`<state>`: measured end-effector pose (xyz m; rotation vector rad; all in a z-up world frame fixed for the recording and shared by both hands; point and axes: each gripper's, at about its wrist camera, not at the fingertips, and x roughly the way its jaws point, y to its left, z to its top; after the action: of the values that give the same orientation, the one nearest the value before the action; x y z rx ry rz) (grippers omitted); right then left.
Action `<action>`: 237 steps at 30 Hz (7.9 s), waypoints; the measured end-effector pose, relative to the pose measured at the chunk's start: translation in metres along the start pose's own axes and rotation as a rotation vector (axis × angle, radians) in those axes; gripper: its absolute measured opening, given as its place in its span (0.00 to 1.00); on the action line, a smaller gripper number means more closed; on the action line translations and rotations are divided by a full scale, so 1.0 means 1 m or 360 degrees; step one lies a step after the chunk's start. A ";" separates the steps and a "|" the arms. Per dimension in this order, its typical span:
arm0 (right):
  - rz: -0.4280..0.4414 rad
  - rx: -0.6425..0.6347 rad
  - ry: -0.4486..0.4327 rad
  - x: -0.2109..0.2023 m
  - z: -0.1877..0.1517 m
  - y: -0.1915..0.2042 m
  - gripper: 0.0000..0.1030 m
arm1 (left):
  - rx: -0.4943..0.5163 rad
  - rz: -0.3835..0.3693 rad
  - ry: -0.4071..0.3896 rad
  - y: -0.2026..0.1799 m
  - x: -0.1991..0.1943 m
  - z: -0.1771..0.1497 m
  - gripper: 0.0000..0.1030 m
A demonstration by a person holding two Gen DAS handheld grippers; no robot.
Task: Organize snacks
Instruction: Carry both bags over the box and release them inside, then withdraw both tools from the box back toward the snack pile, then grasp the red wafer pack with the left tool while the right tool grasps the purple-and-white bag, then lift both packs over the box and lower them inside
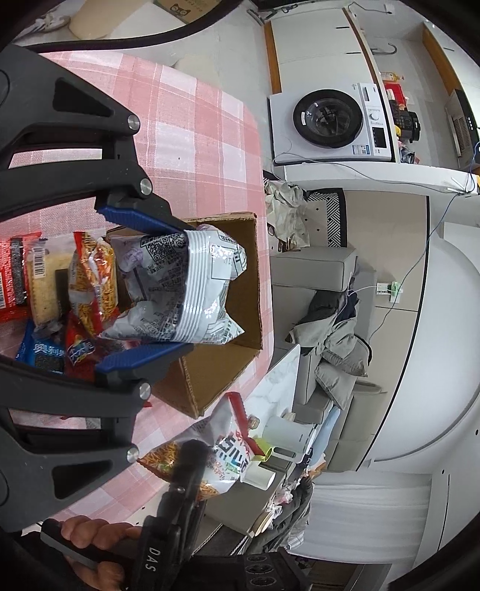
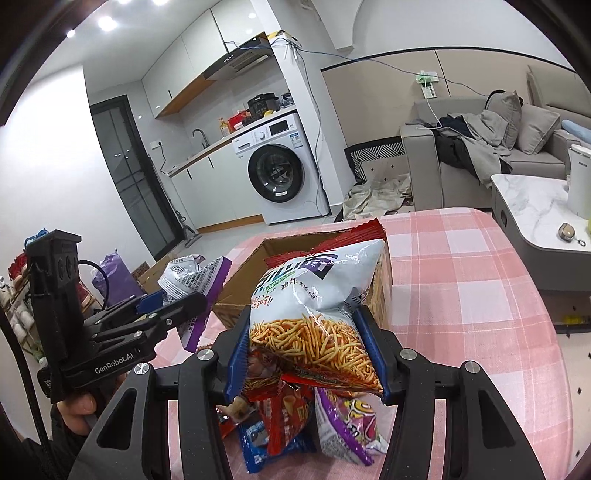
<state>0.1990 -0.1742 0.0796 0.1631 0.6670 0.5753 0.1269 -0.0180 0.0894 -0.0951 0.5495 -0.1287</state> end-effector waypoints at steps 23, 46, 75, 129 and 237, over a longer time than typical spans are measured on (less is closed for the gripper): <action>-0.0025 0.0072 0.0120 0.067 0.028 -0.009 0.53 | 0.0035 0.0105 0.0078 0.014 0.070 0.022 0.49; -0.0029 0.0087 0.0057 0.066 0.040 -0.012 0.74 | 0.0004 0.0109 0.0124 0.026 0.093 0.015 0.69; -0.0186 -0.0131 0.0122 -0.002 -0.042 -0.016 1.00 | 0.0055 0.0109 0.0141 0.025 0.003 -0.063 1.00; -0.0265 -0.0042 0.0465 0.062 -0.094 -0.038 0.80 | 0.0181 0.0044 0.0541 0.032 0.041 -0.125 1.00; -0.0043 -0.0057 0.0051 -0.020 -0.054 -0.014 0.45 | -0.0013 -0.0111 0.0176 0.041 -0.041 -0.076 0.45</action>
<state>0.1587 -0.1990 0.0442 0.1114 0.6887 0.5644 0.0560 0.0247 0.0408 -0.1157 0.6573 -0.2006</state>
